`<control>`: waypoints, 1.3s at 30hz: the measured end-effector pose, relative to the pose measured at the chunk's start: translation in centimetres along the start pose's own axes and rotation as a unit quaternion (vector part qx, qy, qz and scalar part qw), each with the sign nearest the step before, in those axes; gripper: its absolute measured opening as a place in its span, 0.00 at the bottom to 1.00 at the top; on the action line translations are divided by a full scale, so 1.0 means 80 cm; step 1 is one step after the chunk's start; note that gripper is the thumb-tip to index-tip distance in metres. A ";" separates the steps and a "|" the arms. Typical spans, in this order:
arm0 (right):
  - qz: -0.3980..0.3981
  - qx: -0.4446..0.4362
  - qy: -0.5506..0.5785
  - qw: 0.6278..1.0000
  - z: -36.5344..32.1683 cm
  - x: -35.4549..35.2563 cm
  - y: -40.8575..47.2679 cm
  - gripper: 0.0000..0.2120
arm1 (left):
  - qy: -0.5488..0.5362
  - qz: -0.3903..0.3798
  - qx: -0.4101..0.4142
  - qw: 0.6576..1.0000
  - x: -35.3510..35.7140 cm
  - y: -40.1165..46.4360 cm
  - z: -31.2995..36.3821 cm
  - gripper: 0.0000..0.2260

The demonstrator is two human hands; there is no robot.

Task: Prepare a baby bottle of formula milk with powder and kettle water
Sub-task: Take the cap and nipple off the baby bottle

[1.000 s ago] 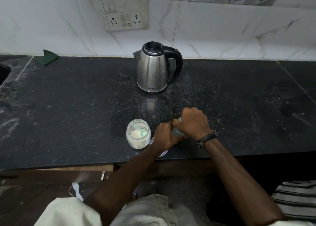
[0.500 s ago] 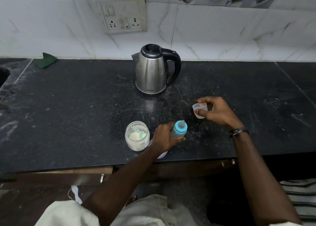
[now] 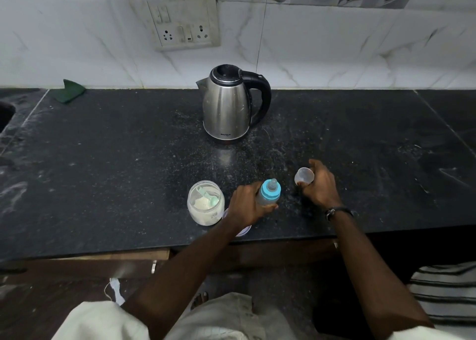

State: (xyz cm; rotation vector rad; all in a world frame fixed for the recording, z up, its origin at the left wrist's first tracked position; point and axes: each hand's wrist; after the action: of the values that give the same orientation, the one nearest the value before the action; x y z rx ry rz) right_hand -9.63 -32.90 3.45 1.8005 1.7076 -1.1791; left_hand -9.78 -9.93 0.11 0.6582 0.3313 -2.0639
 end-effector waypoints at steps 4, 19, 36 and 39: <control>-0.026 0.011 -0.026 0.999 0.001 -0.009 0.003 0.45 | -0.005 -0.003 -0.003 1.000 0.001 0.001 -0.003 0.27; -0.120 -0.092 -0.164 0.975 -0.128 -0.030 -0.062 0.39 | 0.010 -0.010 -0.029 0.999 0.001 0.005 -0.009 0.21; -0.077 -0.131 -0.256 0.955 -0.129 0.008 -0.053 0.19 | -0.050 0.010 0.007 0.999 0.001 0.005 -0.012 0.10; -0.139 -0.188 -0.291 0.928 -0.127 -0.003 -0.054 0.16 | -0.065 -0.006 0.013 0.998 0.002 0.006 -0.014 0.13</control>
State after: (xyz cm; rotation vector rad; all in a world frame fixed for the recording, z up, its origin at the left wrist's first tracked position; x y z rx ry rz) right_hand -10.67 -24.54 10.57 0.8817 1.6950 -1.2269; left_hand -9.07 -9.78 -0.88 0.5351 0.2349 -2.1128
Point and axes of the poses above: each hand's wrist, its own y-axis towards the middle knuckle, its own x-axis out of the palm, z = x × y, and after that the axes turned 13 degrees about -z, right-handed
